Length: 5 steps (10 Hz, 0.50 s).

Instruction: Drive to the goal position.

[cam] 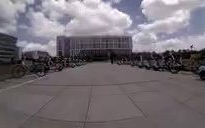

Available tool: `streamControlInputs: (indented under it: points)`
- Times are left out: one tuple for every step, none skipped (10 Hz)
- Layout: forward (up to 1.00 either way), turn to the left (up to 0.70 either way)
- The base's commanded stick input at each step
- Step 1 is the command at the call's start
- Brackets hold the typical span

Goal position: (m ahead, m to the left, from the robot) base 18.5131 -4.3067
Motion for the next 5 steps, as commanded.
streamControlInputs:
  points:
    - [0.7, 0.0]
    - [0.7, 0.0]
    - [0.7, 0.0]
    - [0.7, 0.0]
    - [0.7, 0.0]
